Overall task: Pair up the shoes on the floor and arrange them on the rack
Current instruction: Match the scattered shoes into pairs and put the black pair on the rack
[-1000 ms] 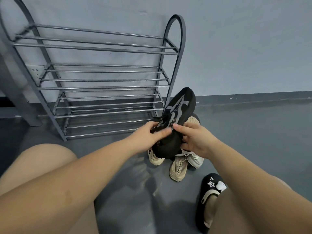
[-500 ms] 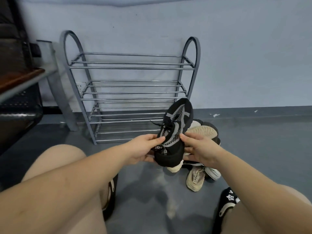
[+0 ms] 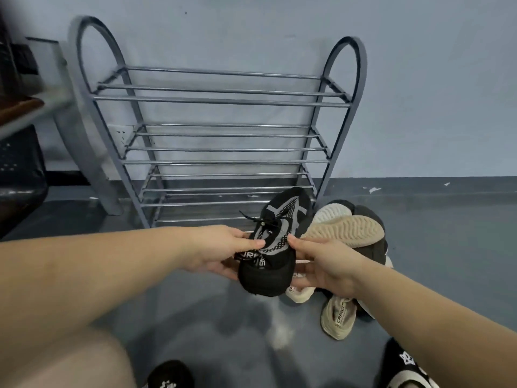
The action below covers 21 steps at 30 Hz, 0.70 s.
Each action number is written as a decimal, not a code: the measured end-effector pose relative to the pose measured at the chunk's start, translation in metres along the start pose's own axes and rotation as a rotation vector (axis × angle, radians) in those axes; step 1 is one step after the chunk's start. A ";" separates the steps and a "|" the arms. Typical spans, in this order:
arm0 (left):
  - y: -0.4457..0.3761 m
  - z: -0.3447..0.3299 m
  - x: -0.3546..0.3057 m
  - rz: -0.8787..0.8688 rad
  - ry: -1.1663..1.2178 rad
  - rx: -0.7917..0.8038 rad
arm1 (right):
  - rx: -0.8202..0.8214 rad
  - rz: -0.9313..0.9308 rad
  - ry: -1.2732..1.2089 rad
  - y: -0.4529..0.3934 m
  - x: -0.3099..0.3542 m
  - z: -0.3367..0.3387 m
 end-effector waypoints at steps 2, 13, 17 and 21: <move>-0.017 0.025 -0.001 0.046 -0.026 -0.005 | 0.008 -0.020 -0.018 -0.022 0.002 -0.020; -0.091 0.122 0.106 0.264 0.162 -0.098 | 0.034 -0.188 0.036 -0.146 -0.046 -0.126; -0.112 0.122 0.151 0.359 0.330 -0.119 | -0.002 -0.234 0.123 -0.176 -0.073 -0.145; -0.137 0.104 0.195 0.411 0.455 -0.155 | -0.067 -0.246 0.226 -0.204 -0.094 -0.152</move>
Point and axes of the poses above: each hand's wrist, its own y-axis away from the middle knuckle, its own z-axis out of the back of the hand, x = y × z, the point moved 1 cm from there along -y, towards the middle knuckle, and after that the axes turned 15 degrees about -x, right-handed, at the moved point
